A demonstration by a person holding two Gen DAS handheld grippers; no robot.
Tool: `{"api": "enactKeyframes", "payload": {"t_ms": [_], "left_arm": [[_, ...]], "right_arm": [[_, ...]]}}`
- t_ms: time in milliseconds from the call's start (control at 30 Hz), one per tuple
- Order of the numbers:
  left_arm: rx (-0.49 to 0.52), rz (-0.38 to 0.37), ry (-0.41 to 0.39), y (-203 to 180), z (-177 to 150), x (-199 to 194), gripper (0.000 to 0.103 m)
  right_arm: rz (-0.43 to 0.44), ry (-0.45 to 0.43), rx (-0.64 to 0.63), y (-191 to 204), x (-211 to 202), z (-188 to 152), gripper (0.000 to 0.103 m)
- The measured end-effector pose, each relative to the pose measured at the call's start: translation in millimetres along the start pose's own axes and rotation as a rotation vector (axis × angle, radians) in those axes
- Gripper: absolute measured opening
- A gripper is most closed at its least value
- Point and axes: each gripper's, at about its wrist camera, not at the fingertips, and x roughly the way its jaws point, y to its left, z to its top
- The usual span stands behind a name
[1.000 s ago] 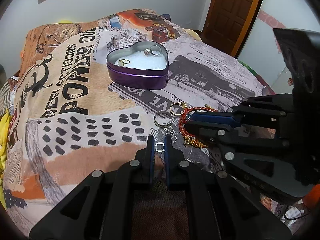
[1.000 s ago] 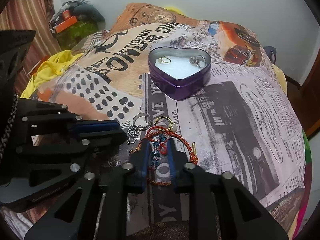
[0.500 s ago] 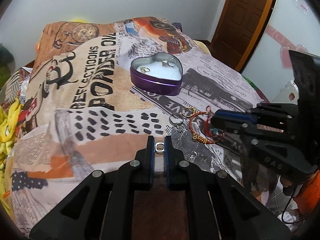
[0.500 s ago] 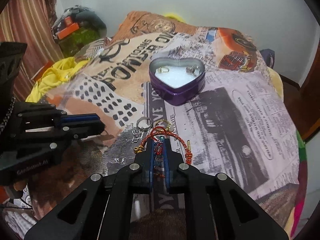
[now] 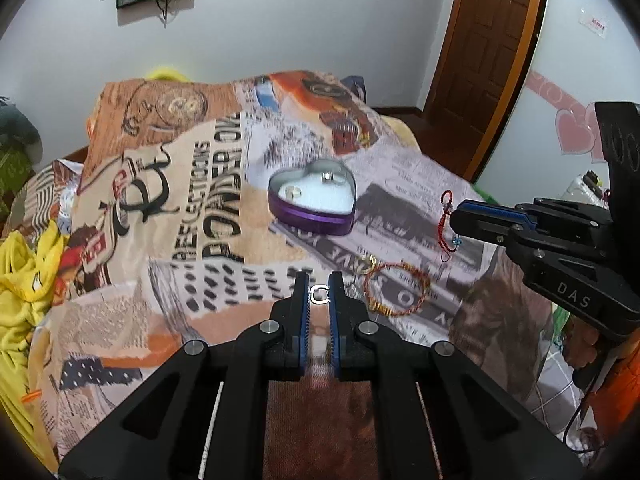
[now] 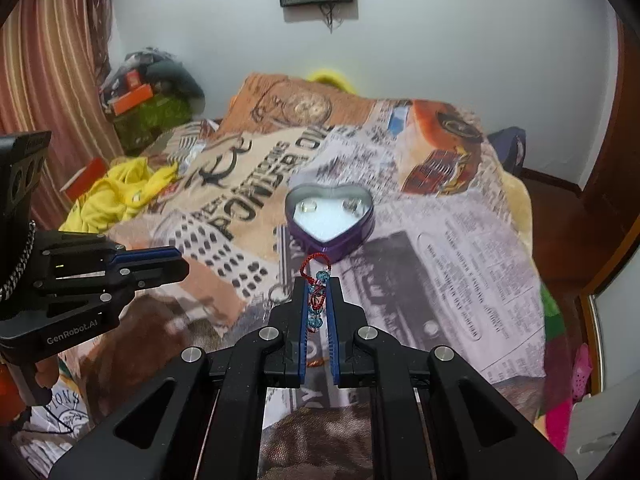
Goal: Organize jewelry
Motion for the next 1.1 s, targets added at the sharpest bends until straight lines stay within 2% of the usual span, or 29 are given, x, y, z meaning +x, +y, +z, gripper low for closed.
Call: {"api": "enactKeyframes", "payload": {"t_ms": [433, 700, 1100], "left_arm": [[-0.011, 0.007, -0.105, 3, 41, -1, 0.007], [-0.040, 0.003, -0.117, 11, 54, 18, 0.007], [-0.040, 0.007, -0.113, 15, 71, 51, 0.007]], "right_arm": [[-0.010, -0.098, 0.015, -10, -5, 31, 0.007], [-0.010, -0.128, 0.011, -16, 7, 48, 0.007], [0.016, -0.116, 0.011, -23, 35, 58, 0.008]]}}
